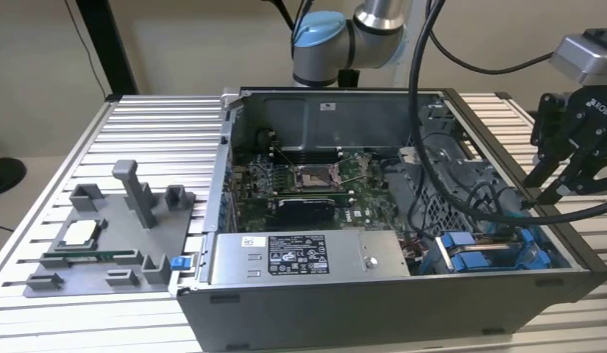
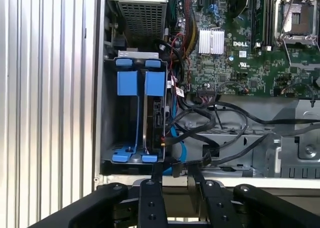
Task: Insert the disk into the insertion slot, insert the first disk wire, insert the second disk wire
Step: 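Insert the second disk wire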
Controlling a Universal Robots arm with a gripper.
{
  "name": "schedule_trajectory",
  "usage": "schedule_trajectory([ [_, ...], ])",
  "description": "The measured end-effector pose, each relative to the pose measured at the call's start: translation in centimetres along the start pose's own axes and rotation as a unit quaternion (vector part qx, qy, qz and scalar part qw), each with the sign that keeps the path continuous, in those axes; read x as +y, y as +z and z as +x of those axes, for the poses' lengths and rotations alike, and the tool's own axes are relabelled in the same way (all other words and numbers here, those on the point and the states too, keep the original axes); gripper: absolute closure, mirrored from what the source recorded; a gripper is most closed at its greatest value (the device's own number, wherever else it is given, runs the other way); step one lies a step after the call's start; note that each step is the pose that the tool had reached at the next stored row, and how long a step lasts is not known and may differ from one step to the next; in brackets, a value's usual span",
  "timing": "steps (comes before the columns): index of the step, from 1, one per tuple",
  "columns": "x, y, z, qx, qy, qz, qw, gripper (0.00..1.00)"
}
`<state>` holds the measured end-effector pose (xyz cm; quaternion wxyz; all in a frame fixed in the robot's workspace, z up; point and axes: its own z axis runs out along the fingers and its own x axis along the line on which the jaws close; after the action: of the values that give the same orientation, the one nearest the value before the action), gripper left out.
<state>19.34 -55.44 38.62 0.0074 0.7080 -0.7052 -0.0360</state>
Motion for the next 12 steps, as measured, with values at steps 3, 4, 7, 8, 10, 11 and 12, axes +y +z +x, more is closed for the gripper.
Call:
schedule_trajectory([
  [3, -0.19, 0.4, 0.02, -0.0047, 0.0, 0.0, 1.0, 0.0],
  [4, -0.29, 0.51, 0.04, -0.0064, 0.0, 0.0001, 1.0, 0.0],
  [7, -0.53, 0.84, 0.07, -0.011, -0.001, 0.0001, 0.9999, 0.0],
  [8, -0.6, 0.92, 0.09, -0.0129, -0.001, 0.0001, 0.9999, 0.0],
  [10, -0.67, 1.03, 0.15, -0.0157, -0.001, 0.0001, 0.9999, 0.0],
  [11, -0.7, 1.07, 0.23, -0.0168, -0.001, 0.0, 0.9999, 0.0],
  [12, -0.73, 1.09, 0.34, -0.0176, -0.001, 0.0, 0.9998, 0.0],
])
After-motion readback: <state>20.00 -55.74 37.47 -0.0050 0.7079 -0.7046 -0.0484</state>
